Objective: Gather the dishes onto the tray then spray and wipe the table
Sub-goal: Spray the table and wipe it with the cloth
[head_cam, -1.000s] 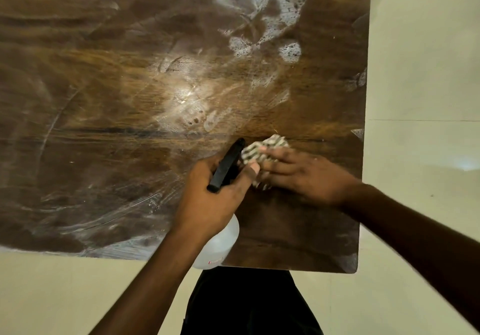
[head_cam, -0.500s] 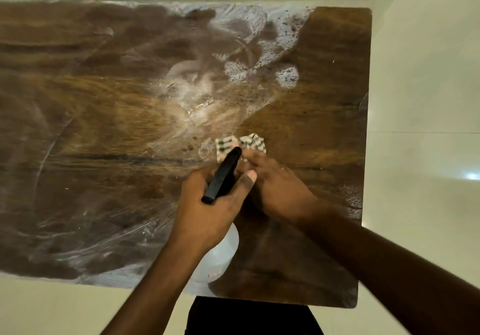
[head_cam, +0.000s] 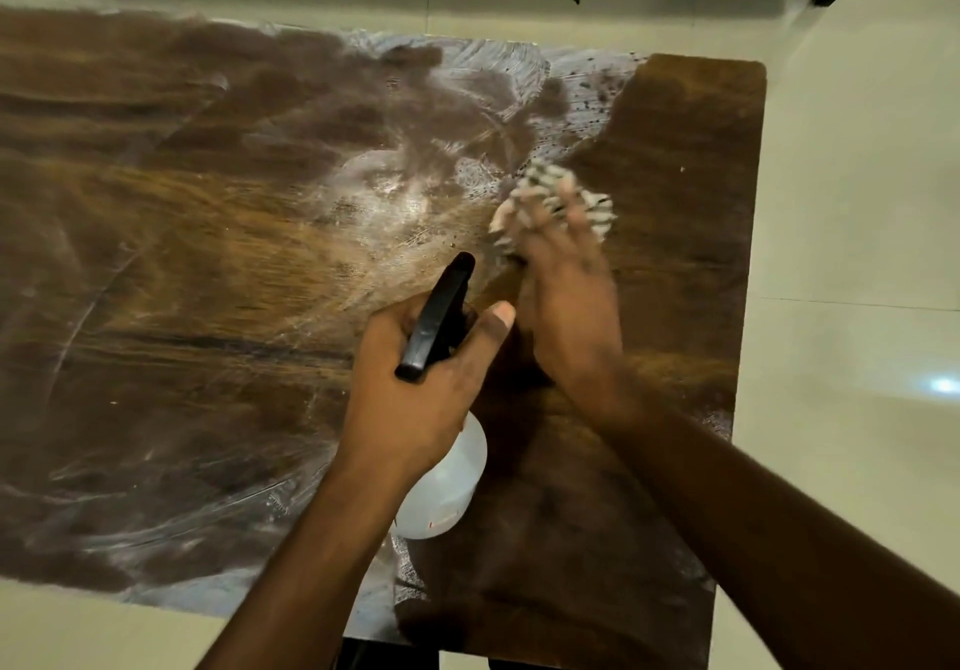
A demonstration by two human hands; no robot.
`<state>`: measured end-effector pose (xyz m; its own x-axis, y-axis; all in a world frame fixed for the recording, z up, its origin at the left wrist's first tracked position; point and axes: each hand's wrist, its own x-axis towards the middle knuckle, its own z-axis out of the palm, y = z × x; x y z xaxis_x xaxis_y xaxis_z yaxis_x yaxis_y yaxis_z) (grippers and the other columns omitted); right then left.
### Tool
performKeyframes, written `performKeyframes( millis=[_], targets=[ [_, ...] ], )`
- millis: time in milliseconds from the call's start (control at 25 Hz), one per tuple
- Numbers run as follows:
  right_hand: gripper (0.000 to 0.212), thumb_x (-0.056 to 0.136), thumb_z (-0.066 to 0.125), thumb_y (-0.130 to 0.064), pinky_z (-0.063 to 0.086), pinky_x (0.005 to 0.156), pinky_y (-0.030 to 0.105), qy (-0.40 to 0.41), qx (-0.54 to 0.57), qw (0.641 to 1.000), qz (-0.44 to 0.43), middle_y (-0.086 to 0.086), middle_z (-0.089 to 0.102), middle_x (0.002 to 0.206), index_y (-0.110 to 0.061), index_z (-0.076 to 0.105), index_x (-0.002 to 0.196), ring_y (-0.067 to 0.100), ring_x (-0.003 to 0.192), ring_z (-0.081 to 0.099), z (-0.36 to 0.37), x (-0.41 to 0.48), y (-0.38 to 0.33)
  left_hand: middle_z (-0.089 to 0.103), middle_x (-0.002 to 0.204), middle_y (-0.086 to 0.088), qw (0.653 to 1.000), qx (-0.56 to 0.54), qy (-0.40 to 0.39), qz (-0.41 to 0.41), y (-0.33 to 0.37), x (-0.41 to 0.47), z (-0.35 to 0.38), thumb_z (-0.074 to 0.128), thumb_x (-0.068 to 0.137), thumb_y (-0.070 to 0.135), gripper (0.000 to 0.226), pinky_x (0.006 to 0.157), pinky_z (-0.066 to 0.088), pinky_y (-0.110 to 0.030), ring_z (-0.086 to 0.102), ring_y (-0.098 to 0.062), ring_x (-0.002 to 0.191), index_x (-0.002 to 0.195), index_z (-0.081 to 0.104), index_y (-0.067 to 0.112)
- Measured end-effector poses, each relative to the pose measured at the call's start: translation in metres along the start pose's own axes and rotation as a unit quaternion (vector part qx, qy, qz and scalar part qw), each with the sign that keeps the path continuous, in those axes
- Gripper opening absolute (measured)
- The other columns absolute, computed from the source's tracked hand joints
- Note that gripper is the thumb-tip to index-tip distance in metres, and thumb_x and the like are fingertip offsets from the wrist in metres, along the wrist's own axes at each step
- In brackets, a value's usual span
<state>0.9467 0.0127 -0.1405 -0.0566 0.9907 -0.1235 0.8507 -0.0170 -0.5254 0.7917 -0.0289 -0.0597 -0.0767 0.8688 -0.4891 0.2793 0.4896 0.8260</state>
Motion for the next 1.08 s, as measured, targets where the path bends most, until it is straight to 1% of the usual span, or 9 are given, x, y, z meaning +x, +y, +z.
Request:
performKeyframes(
  millis=[120, 240, 400, 560, 680, 840, 920, 1000, 1080],
  targets=[
    [0.054, 0.09, 0.07, -0.003, 0.047, 0.117, 0.049, -0.143, -0.006, 0.954, -0.265, 0.008, 0.055, 0.157, -0.018, 0.065, 0.142, 0.034, 0.15, 0.045, 0.0, -0.039, -0.001, 0.067, 0.062, -0.012, 1.0, -0.009, 0.002, 0.005, 0.002, 0.011, -0.003, 0.08, 0.093, 0.041, 0.027, 0.041, 0.044, -0.025, 0.053, -0.015, 0.038, 0.078, 0.072, 0.021],
    [0.05, 0.104, 0.042, -0.029, 0.039, 0.12, 0.048, -0.218, -0.121, 0.878, -0.408, -0.001, 0.046, 0.165, -0.03, 0.053, 0.153, 0.029, 0.159, 0.029, -0.039, -0.01, 0.053, 0.061, 0.057, -0.01, 1.0, -0.008, -0.011, -0.002, 0.004, 0.021, -0.009, 0.079, 0.092, 0.046, 0.034, 0.045, 0.044, -0.031, 0.051, -0.02, 0.041, 0.079, 0.067, 0.017],
    [0.055, 0.102, 0.043, -0.01, 0.023, 0.13, 0.054, -0.008, -0.103, 0.992, -0.066, 0.002, 0.037, 0.17, -0.025, 0.054, 0.154, 0.033, 0.163, 0.016, -0.078, 0.053, 0.094, 0.056, 0.068, -0.027, 1.0, 0.011, -0.023, 0.004, 0.01, 0.036, -0.017, 0.078, 0.09, 0.054, 0.051, 0.054, 0.045, -0.042, 0.05, -0.024, 0.049, 0.074, 0.06, 0.008],
    [0.056, 0.102, 0.042, -0.002, 0.026, 0.13, 0.052, 0.101, -0.049, 0.986, 0.123, 0.001, 0.039, 0.169, -0.021, 0.054, 0.153, 0.032, 0.163, 0.015, -0.04, 0.081, 0.033, 0.069, 0.075, -0.024, 0.999, 0.007, -0.03, 0.008, 0.015, 0.048, -0.023, 0.079, 0.089, 0.054, 0.043, 0.05, 0.048, -0.036, 0.054, -0.019, 0.047, 0.082, 0.069, 0.013],
    [0.062, 0.101, 0.051, -0.003, 0.033, 0.125, 0.059, -0.041, -0.054, 0.996, -0.058, -0.004, 0.033, 0.172, -0.026, 0.047, 0.158, 0.027, 0.165, 0.008, 0.0, 0.055, -0.013, 0.074, 0.076, -0.017, 0.999, -0.001, -0.04, 0.018, 0.018, 0.056, -0.028, 0.08, 0.091, 0.048, 0.031, 0.047, 0.047, -0.028, 0.056, -0.014, 0.044, 0.085, 0.072, 0.019],
    [0.056, 0.101, 0.041, -0.019, 0.04, 0.121, 0.057, -0.209, -0.133, 0.895, -0.37, -0.004, 0.034, 0.171, -0.029, 0.048, 0.156, 0.027, 0.163, 0.018, -0.025, 0.069, 0.028, 0.07, 0.067, -0.006, 0.999, 0.018, -0.044, 0.015, 0.021, 0.069, -0.036, 0.08, 0.089, 0.052, 0.03, 0.05, 0.046, -0.033, 0.056, -0.008, 0.046, 0.083, 0.072, 0.023],
    [0.061, 0.099, 0.041, -0.018, 0.039, 0.121, 0.057, -0.155, -0.173, 0.931, -0.282, -0.004, 0.035, 0.171, -0.033, 0.043, 0.159, 0.032, 0.161, 0.022, -0.053, 0.092, 0.068, 0.062, 0.06, -0.009, 0.998, 0.032, -0.05, 0.005, 0.022, 0.073, -0.04, 0.079, 0.088, 0.054, 0.04, 0.05, 0.048, -0.043, 0.053, -0.014, 0.045, 0.08, 0.067, 0.017],
    [0.066, 0.095, 0.042, -0.006, 0.033, 0.125, 0.054, -0.023, -0.127, 0.99, -0.064, 0.0, 0.039, 0.169, -0.029, 0.049, 0.156, 0.036, 0.159, 0.027, -0.079, 0.114, 0.09, 0.053, 0.056, -0.014, 0.998, 0.041, -0.052, 0.0, 0.022, 0.075, -0.043, 0.078, 0.089, 0.054, 0.047, 0.051, 0.051, -0.051, 0.049, -0.019, 0.043, 0.077, 0.061, 0.011],
    [0.065, 0.094, 0.04, 0.001, 0.023, 0.131, 0.044, 0.09, -0.087, 0.987, 0.101, 0.003, 0.042, 0.168, -0.022, 0.055, 0.153, 0.035, 0.16, 0.024, -0.074, 0.132, 0.074, 0.053, 0.056, -0.016, 0.998, 0.044, -0.054, 0.0, 0.022, 0.075, -0.044, 0.078, 0.09, 0.053, 0.047, 0.051, 0.053, -0.051, 0.048, -0.019, 0.043, 0.077, 0.06, 0.01]
  ],
)
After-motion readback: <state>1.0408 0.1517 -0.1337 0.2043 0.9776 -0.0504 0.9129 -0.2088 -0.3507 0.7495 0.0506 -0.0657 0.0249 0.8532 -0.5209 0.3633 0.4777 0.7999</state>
